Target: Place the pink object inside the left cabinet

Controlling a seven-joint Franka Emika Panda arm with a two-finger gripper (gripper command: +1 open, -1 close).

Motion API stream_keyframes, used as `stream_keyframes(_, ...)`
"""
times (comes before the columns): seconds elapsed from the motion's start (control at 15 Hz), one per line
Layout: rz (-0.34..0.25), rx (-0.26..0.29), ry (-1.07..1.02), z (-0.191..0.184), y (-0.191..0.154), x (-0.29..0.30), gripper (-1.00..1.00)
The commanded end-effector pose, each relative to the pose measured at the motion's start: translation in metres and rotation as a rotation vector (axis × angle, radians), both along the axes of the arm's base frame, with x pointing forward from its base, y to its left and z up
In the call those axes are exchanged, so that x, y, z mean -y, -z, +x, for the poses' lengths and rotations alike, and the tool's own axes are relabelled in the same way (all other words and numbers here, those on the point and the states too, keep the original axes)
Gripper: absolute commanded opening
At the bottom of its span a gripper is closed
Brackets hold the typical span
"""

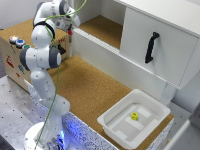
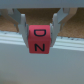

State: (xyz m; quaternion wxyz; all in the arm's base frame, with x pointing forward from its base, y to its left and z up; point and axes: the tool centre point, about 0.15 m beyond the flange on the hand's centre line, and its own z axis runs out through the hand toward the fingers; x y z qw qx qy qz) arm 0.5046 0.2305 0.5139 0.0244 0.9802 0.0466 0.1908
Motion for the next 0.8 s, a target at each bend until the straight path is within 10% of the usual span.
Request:
stream_keyframes(0.0, 0.127, 0.043, 0.051, 0.078, 0.026, 0.029, -1.0)
stream_keyframes(0.73, 0.089, 0.046, 0.059, 0.167, 0.022, -0.032, -1.0)
